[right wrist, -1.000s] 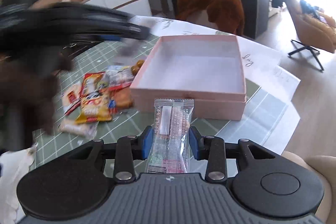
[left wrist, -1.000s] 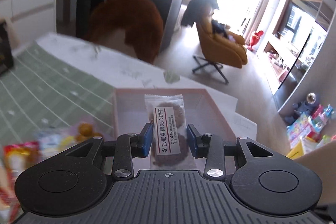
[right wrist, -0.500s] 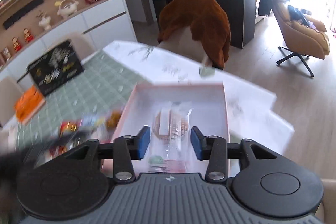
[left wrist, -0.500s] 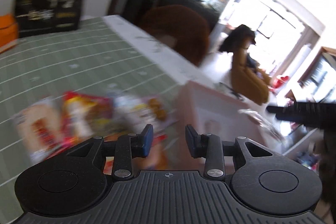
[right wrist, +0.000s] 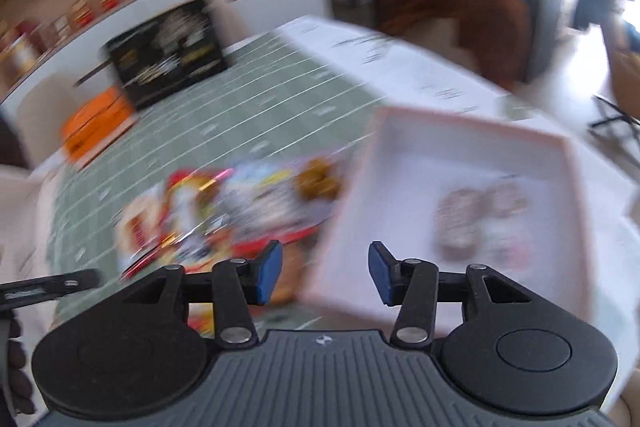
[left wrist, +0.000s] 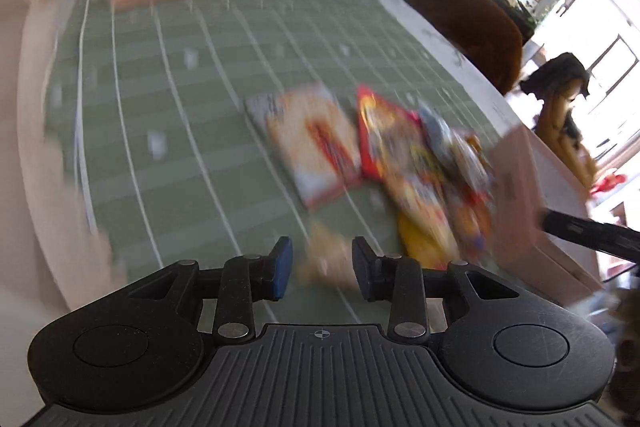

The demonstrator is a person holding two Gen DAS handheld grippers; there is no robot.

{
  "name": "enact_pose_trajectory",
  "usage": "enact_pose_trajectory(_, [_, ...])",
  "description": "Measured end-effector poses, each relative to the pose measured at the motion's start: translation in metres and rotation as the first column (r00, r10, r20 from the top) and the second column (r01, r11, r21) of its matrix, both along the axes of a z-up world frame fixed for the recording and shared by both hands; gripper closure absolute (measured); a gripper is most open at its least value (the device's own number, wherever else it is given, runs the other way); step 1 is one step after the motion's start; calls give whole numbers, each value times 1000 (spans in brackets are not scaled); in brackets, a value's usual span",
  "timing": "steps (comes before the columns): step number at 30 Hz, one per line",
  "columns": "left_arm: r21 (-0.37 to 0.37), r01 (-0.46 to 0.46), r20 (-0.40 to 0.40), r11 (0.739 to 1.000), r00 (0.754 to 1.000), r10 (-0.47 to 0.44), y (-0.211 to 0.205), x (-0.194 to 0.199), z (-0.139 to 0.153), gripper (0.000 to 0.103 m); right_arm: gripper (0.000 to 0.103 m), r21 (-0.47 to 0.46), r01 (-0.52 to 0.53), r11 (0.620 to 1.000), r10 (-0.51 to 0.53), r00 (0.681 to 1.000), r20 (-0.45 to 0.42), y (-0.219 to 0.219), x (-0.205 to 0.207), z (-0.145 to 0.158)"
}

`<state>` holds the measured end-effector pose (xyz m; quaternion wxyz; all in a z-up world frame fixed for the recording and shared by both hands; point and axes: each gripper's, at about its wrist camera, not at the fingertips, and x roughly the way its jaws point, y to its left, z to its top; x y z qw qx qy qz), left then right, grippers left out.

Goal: Organize snacks
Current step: 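Drop the biscuit packet into the pink box with the left gripper while the right drops the snack bar in, then grasp the long rice cracker bar with the left gripper while the right approaches the yellow panda bag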

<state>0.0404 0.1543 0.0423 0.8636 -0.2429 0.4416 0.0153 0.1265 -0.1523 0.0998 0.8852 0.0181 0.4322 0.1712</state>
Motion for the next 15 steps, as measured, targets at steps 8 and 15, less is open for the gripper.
enact_pose_trajectory(8, [-92, -46, -14, 995, 999, 45, -7, -26, -19, 66, 41, 11, -173, 985, 174, 984, -30, 88, -11, -19])
enact_pose_trajectory(15, [-111, -66, 1, 992, 998, 67, 1, -28, -22, 66, 58, -69, -153, 986, 147, 986, -84, 112, -11, -51])
